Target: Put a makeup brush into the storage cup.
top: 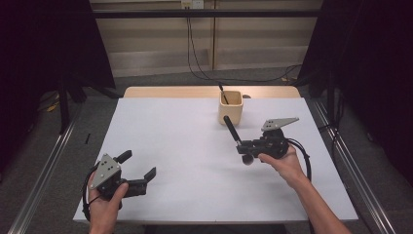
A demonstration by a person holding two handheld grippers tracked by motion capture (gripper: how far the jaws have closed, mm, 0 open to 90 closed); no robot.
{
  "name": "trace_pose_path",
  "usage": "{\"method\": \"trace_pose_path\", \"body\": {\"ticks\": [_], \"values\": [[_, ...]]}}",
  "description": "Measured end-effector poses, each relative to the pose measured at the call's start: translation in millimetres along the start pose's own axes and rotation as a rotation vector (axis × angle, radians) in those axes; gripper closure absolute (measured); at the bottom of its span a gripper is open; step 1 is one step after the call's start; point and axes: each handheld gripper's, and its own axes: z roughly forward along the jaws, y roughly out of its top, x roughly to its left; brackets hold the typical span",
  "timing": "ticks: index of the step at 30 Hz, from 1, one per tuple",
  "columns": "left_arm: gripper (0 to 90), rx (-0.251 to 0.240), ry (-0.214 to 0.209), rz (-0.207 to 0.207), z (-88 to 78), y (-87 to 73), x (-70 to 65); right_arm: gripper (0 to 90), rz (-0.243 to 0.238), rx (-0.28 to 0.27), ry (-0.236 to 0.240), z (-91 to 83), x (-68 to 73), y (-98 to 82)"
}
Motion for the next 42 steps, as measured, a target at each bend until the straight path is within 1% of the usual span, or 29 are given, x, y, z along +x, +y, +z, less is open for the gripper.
{"method": "trace_pose_path", "body": {"ticks": [3,5,6,7,8,9,10,12,13,14,16,19,20,21,25,26,27,28,30,32,33,34,35,36,37,38,39,40,42], "values": [[2.3,0.008,-0.046,0.030,3.7,5.0,-5.0,71.0,-0.008,0.002,0.008,0.9,3.9,1.8],[2.2,0.014,-0.073,0.028,7.7,7.4,-8.3,71.0,-0.017,0.010,0.022,2.2,7.0,2.8],[2.3,0.014,-0.073,0.028,7.7,7.4,-8.3,71.0,-0.017,0.010,0.022,2.2,7.0,2.8],[2.3,0.019,-0.081,0.032,9.6,8.4,-10.0,71.0,-0.028,0.019,0.036,3.4,8.7,3.3],[2.2,0.020,-0.094,0.035,11.5,9.2,-11.6,71.0,-0.063,0.043,0.052,6.2,14.4,4.1],[2.3,0.029,-0.117,0.041,14.4,10.5,-14.6,71.0,-0.077,0.055,0.068,7.9,17.7,4.3],[2.3,0.029,-0.117,0.041,14.4,10.5,-14.6,71.0,-0.087,0.063,0.078,9.5,20.7,4.6],[2.3,0.053,-0.156,0.057,18.9,11.0,-18.0,71.0,-0.103,0.081,0.096,12.5,25.0,5.8],[2.5,0.053,-0.156,0.057,18.9,11.0,-18.0,71.0,-0.107,0.087,0.105,13.7,26.4,6.4],[3.2,0.072,-0.199,0.043,22.0,9.7,-20.3,71.0,-0.109,0.091,0.116,14.9,27.5,6.8],[2.9,0.080,-0.204,0.049,23.4,8.7,-22.2,71.0,-0.114,0.099,0.132,17.0,29.8,7.0],[2.8,0.101,-0.233,0.065,27.7,6.7,-25.8,71.0,-0.129,0.119,0.149,19.9,32.9,6.5],[2.8,0.109,-0.238,0.077,28.7,6.8,-26.8,71.0,-0.147,0.142,0.163,23.1,36.4,6.3],[2.7,0.115,-0.251,0.088,30.3,7.9,-28.5,71.0,-0.151,0.154,0.171,24.4,38.7,6.4],[2.7,0.121,-0.261,0.100,32.6,11.3,-28.9,71.0,-0.175,0.184,0.186,27.8,43.9,8.5],[2.6,0.123,-0.265,0.103,33.7,12.7,-29.2,71.0,-0.192,0.209,0.194,30.0,46.5,11.4],[2.6,0.124,-0.274,0.100,34.9,13.7,-29.7,71.0,-0.192,0.209,0.194,30.0,46.5,11.4],[2.6,0.135,-0.279,0.101,36.8,15.8,-31.4,71.0,-0.206,0.237,0.195,32.2,49.6,14.4],[2.6,0.138,-0.286,0.109,39.1,16.7,-32.9,71.0,-0.217,0.248,0.203,34.4,51.2,16.9],[2.6,0.142,-0.287,0.108,39.6,17.0,-33.4,71.0,-0.224,0.252,0.208,35.9,52.3,17.8],[2.6,0.146,-0.287,0.112,40.2,17.7,-33.8,71.0,-0.243,0.271,0.212,39.5,55.9,18.7],[2.6,0.146,-0.287,0.112,40.2,17.7,-33.8,71.0,-0.243,0.271,0.212,39.5,55.9,18.7],[2.6,0.147,-0.292,0.110,40.4,18.6,-33.9,71.0,-0.256,0.295,0.211,42.1,59.1,19.1],[2.6,0.147,-0.292,0.110,40.4,18.6,-33.9,71.0,-0.256,0.295,0.211,42.1,59.1,19.1],[2.6,0.154,-0.297,0.112,40.5,19.4,-33.9,71.0,-0.269,0.313,0.213,43.7,60.9,19.8],[2.6,0.161,-0.305,0.119,41.2,20.4,-33.7,71.0,-0.269,0.313,0.213,43.7,60.9,19.8],[2.6,0.174,-0.312,0.131,42.4,23.1,-34.1,71.0,-0.274,0.330,0.218,43.9,61.7,21.4],[2.6,0.174,-0.312,0.131,42.4,23.1,-34.1,71.0,-0.274,0.330,0.218,43.9,61.7,21.4],[2.6,0.176,-0.321,0.133,44.4,25.2,-35.4,71.0,-0.286,0.351,0.221,44.2,62.7,23.5]]}}
